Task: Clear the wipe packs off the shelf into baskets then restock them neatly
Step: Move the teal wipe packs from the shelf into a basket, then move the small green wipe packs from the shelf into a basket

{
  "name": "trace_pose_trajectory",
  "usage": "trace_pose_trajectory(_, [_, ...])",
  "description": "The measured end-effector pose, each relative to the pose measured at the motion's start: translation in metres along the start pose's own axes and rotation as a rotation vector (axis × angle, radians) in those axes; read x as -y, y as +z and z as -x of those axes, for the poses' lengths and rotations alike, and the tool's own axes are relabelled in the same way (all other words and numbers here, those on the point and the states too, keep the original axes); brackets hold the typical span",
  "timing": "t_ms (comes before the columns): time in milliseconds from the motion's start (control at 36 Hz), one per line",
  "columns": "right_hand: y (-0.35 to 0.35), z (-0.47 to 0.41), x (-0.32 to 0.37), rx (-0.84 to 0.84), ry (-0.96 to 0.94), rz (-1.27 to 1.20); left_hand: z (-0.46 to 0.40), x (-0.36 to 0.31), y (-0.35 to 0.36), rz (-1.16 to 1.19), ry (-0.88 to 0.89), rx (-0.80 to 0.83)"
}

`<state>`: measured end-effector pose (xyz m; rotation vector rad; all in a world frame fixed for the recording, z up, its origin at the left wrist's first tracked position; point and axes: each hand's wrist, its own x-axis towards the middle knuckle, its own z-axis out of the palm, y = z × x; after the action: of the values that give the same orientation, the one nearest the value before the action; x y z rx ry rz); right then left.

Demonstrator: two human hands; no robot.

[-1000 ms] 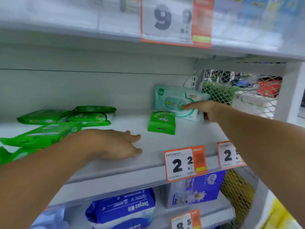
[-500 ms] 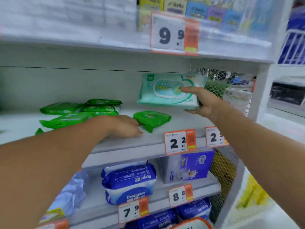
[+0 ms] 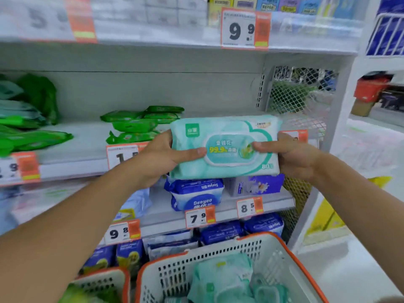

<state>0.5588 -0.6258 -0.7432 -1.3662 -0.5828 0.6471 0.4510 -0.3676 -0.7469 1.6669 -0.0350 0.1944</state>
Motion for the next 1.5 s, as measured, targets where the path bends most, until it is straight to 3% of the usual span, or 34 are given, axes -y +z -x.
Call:
trace_pose_trajectory(306, [-0.012, 0.01, -0.017, 0.05, 0.146, 0.081, 0.025, 0.021, 0.013, -0.012, -0.059, 0.06])
trace_pose_trajectory(528, [-0.059, 0.024, -0.045, 0.069, 0.645, 0.46, 0.035, 0.055, 0.035, -0.365, -0.419, 0.314])
trace_pose_trajectory(611, [-0.068, 0.022, -0.052, -0.112, 0.738, 0.704, 0.028, 0.055, 0.033, -0.43, -0.391, 0.266])
trace_pose_trajectory(694, [-0.05, 0.006, -0.036, -0.24, 0.599, 0.887, 0.023, 0.031, 0.017, -0.359, -0.279, 0.141])
trace_pose_trajectory(806, [0.015, -0.028, -0.009, -0.311, 0.004, 0.704, 0.019, -0.002, -0.023, -0.363, 0.011, -0.207])
trace_pose_trajectory(861, [0.06, -0.043, -0.004, -0.237, -0.203, 0.725, 0.021, -0.011, -0.053, -0.567, 0.195, -0.432])
trace_pose_trajectory(917, [0.097, -0.061, -0.005, -0.15, -0.305, 0.86, 0.026, -0.014, -0.086, -0.884, 0.255, -0.564])
trace_pose_trajectory(972, [0.124, -0.078, -0.008, -0.115, -0.31, 0.957, 0.033, -0.006, -0.115, -1.074, 0.137, -0.548])
trace_pose_trajectory(1028, [0.145, -0.1, -0.007, -0.158, -0.275, 1.04, 0.039, 0.008, -0.136, -1.118, 0.036, -0.463])
trace_pose_trajectory(1139, [0.177, -0.142, 0.007, -0.322, -0.155, 1.229, 0.047, 0.033, -0.155, -1.194, 0.131, -0.426])
trace_pose_trajectory(1250, [0.208, -0.164, 0.019, -0.108, 0.15, 1.424, 0.042, 0.037, -0.161, -1.155, 0.151, -0.377])
trace_pose_trajectory(1389, [0.208, -0.179, 0.028, 0.044, 0.351, 1.037, 0.05, 0.043, -0.166, -0.799, 0.244, -0.389])
trace_pose_trajectory(1500, [0.201, -0.189, 0.019, -0.093, 0.283, 0.773, 0.055, 0.051, -0.177, -0.591, 0.254, -0.303])
